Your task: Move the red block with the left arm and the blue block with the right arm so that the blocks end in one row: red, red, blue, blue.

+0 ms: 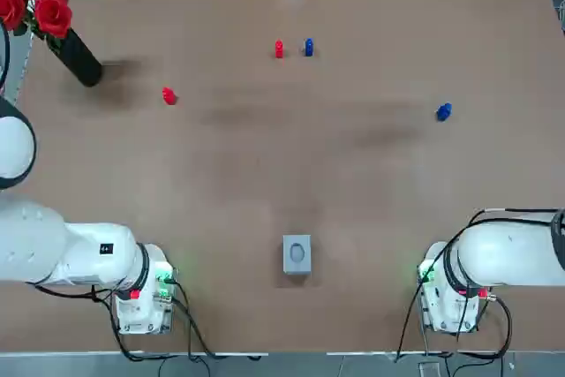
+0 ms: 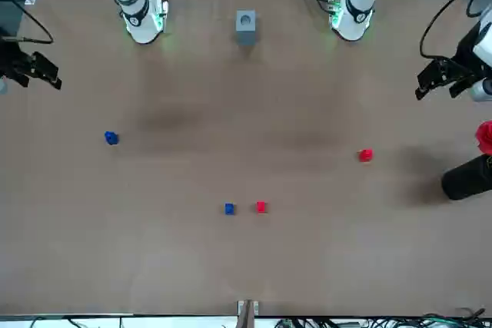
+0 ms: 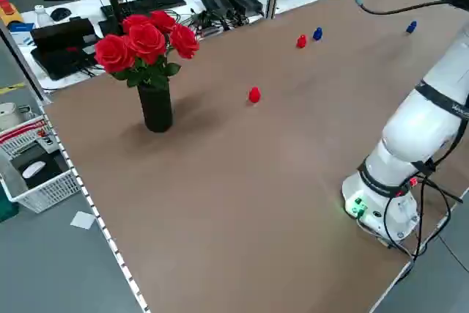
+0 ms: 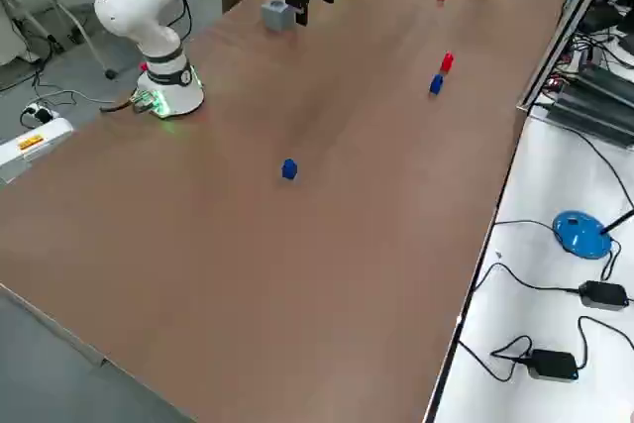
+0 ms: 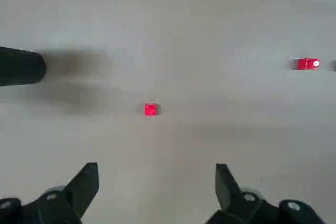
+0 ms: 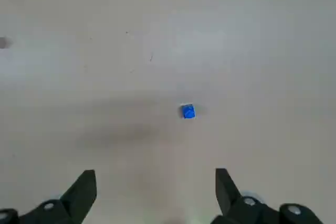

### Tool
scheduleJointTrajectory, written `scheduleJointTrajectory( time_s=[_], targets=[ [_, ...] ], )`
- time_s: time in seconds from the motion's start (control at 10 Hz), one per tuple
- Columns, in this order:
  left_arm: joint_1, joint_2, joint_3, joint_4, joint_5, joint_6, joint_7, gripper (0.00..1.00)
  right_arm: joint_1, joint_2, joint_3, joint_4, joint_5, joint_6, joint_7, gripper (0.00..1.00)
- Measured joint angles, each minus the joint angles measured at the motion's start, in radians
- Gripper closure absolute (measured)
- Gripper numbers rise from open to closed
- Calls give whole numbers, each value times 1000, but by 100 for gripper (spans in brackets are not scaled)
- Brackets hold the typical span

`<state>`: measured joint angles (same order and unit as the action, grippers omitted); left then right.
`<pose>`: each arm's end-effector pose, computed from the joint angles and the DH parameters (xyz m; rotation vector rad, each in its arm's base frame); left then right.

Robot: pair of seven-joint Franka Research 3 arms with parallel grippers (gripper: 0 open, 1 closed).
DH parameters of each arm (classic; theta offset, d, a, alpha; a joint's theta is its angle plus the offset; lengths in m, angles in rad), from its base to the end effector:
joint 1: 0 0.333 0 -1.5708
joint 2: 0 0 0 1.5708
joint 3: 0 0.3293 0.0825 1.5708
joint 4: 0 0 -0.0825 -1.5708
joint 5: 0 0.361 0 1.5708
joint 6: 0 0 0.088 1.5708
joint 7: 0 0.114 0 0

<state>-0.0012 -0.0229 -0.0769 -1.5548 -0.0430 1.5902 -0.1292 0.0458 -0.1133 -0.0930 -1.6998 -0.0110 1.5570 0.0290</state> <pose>0.5249 -0.0465 0.6520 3.0925 0.0783 0.0830 0.4910 -0.0273 0.6295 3.1388 -0.1184 -0.0471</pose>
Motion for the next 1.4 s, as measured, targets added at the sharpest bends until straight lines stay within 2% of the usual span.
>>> scheduleJointTrajectory(
  time_s=[0.3, 0.6, 0.8, 1.0, 1.4],
  targets=[
    [2, 0, 1, 0, 0, 0, 0, 2, -1, 0, -16, -6, 0, 0, 0, 0],
    [15, 2, 13, -2, 0, 0, -6, 2, -3, 3, -44, -99, 0, 76, 0, 0],
    [20, 39, 14, -16, 0, 9, -7, 4, -3, 6, -65, -196, 0, 172, -3, 0],
    [20, 95, 13, -43, 0, 68, -7, 3, -3, 9, -69, -315, 0, 293, -24, 0],
    [18, 114, 10, -241, 0, 363, -1, 3, -4, 16, -77, -620, 0, 616, -53, 0]
  ],
)
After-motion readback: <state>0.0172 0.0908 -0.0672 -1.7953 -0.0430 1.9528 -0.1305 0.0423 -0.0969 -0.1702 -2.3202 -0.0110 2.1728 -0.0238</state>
